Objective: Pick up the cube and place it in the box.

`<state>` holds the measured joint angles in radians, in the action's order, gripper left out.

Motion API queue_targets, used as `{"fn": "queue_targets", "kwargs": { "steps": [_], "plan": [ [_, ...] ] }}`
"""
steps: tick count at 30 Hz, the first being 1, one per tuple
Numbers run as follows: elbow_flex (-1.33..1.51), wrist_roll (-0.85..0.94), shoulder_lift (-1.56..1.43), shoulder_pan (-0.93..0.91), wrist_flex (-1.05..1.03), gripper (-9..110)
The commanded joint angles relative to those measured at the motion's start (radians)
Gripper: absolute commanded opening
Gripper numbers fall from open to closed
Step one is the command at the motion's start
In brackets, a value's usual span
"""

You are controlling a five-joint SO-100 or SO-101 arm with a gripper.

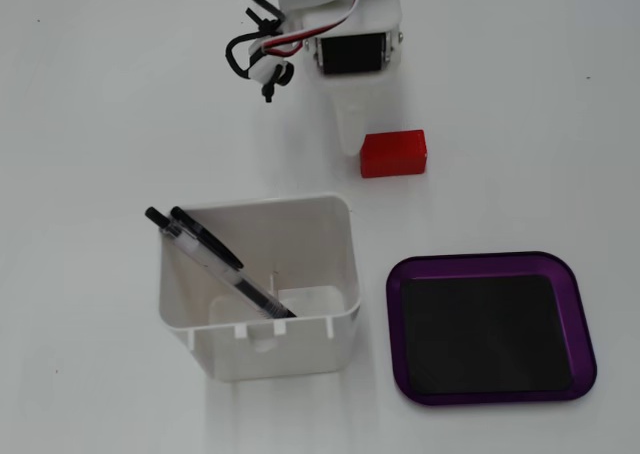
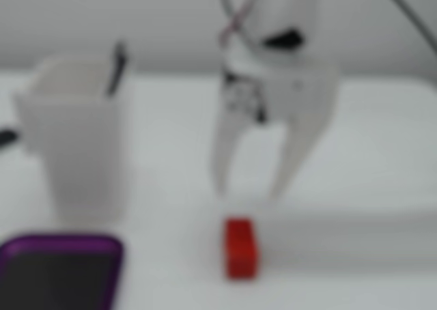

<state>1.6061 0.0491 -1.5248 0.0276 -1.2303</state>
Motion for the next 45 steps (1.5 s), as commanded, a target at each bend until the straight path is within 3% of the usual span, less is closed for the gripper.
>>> {"fn": "queue_targets", "kwargs": {
  "steps": [1,8,26,45],
  "plan": [
    [-0.040,-0.005,-0.008,0.009,0.037,16],
    [-0.011,-0.006,-0.006,0.095,0.078,25],
    [0.189,-0.006,-0.006,0.112,0.258,25],
    [0.175,0.003,0.158,0.117,0.288,-1]
  ]
}}
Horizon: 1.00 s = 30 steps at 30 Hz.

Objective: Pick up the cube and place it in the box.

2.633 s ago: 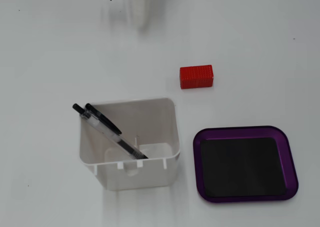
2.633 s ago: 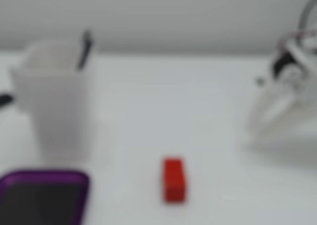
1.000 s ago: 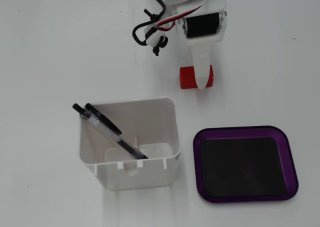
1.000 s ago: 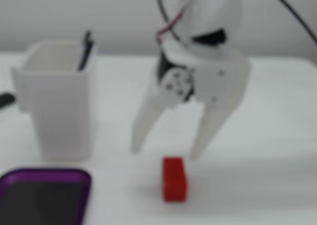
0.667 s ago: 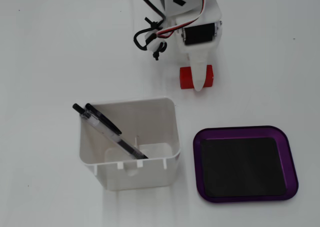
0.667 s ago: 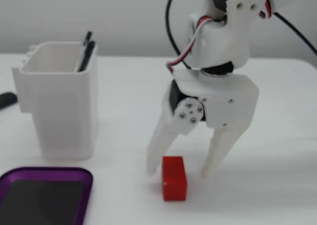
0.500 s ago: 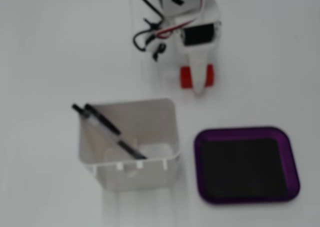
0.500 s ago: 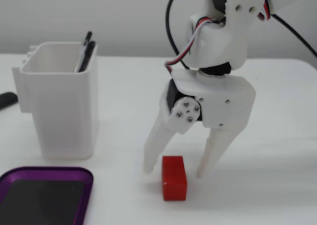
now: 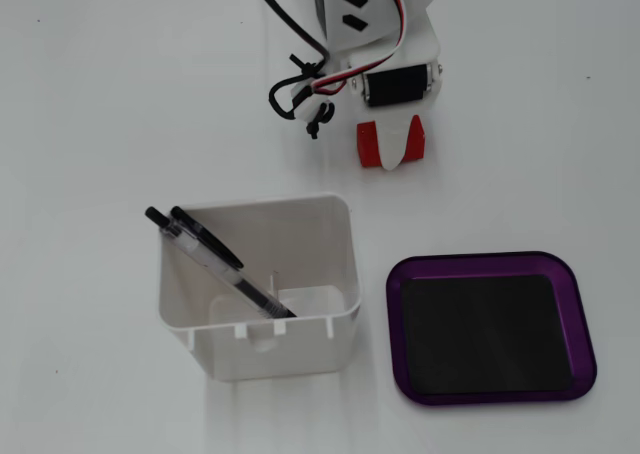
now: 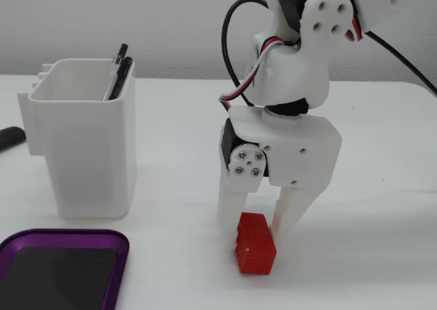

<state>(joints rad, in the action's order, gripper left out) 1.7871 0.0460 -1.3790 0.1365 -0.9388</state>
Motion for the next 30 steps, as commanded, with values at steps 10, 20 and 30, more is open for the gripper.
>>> {"fn": "queue_targets", "kwargs": {
  "steps": [10,20,30],
  "plan": [
    [-0.006,0.009,-0.382,0.011,0.002,-1],
    [-0.005,0.009,-0.505,0.054,0.416,-1],
    [-0.405,0.000,-0.077,0.103,0.399,-1]
  ]
}}
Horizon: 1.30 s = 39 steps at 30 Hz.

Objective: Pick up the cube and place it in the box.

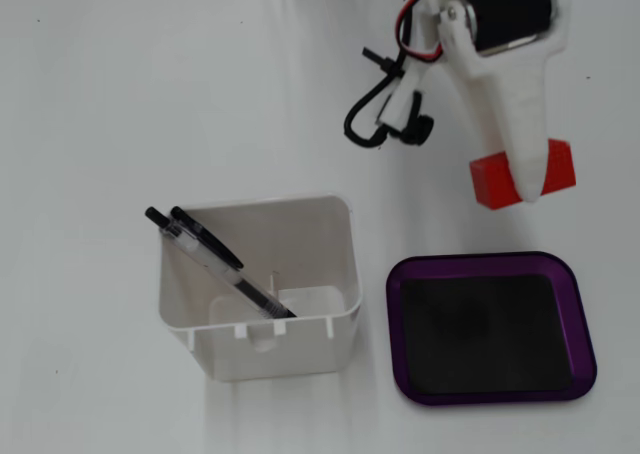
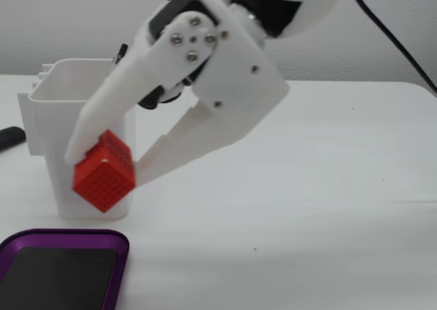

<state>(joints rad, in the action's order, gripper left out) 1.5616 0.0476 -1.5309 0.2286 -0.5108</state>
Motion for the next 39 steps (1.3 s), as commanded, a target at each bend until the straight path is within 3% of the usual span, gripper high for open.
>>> {"fn": "queue_targets", "kwargs": {
  "steps": [1,10,23,39],
  "plan": [
    [-0.236,-0.002,0.121,0.011,-0.055,-1],
    [-0.552,0.009,0.416,0.018,-0.267,-1],
    [-0.558,0.052,0.420,0.014,-0.360,7],
    [-0.560,0.052,0.419,0.009,-0.385,7]
  ]
}}
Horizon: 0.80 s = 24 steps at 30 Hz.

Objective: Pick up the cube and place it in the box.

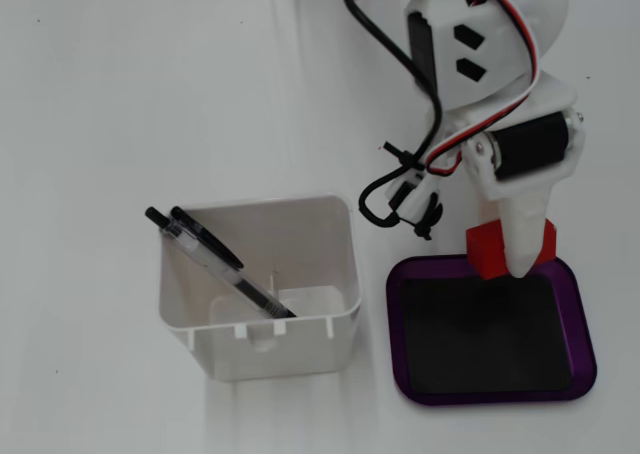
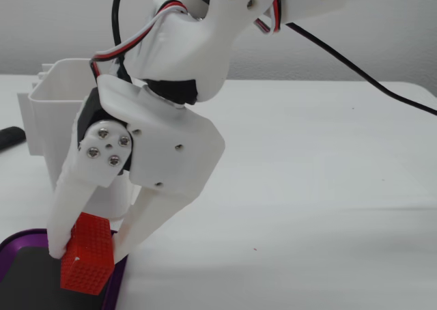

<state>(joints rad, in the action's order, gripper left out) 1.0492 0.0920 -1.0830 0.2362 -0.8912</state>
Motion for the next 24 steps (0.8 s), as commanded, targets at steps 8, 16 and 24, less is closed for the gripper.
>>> {"fn": "queue_targets", "kwargs": {
  "steps": [8,16,24],
  "plan": [
    [-0.048,0.005,-0.031,0.000,-0.006,9],
    [-0.049,0.006,-0.031,0.000,-0.041,11],
    [-0.132,0.002,-0.126,0.012,-0.216,11]
  ]
}}
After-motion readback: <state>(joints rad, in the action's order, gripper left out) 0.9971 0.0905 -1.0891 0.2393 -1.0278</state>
